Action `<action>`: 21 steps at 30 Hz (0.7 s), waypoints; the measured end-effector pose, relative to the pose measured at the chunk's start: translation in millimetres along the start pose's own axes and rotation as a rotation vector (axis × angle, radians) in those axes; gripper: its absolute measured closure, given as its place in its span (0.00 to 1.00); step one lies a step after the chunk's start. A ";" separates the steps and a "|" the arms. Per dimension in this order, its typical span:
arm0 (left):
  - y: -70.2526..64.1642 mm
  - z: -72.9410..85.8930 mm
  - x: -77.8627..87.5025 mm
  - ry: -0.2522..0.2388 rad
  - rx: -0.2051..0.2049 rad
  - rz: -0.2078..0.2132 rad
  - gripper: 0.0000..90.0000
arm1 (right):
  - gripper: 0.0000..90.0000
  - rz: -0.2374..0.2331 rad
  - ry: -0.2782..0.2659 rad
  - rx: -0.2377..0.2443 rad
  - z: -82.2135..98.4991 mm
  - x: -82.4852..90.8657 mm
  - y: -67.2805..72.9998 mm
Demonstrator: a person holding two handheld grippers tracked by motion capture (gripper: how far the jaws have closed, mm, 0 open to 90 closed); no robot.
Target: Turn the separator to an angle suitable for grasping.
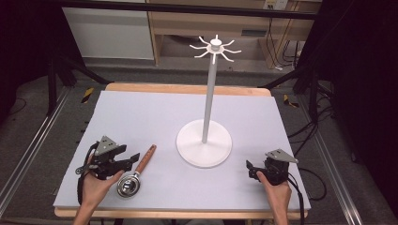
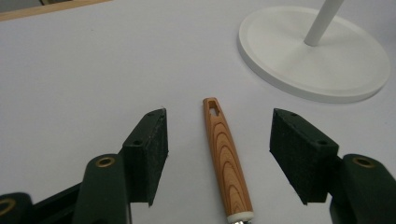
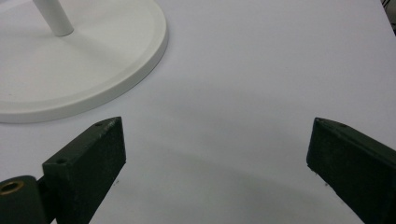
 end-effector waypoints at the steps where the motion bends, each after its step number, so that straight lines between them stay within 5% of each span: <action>1: -0.4 -1.7 -0.3 0.003 -0.004 0.002 0.41 | 0.06 -0.001 -0.001 -0.001 -0.4 0.2 0.6; 21: -6.2 -20.6 -19.0 0.143 -0.064 -0.003 0.43 | 0.06 -0.005 0.003 0.013 -2.9 1.8 3.2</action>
Point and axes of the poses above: each handheld gripper's, and its own axes: x roughly backward along the jaws, z roughly out of its underside, y roughly to its left, the point moved 4 cm from there along -x, roughly forward along the jaws, and after that the axes turned 1 degree about z, right-handed, at the moved point
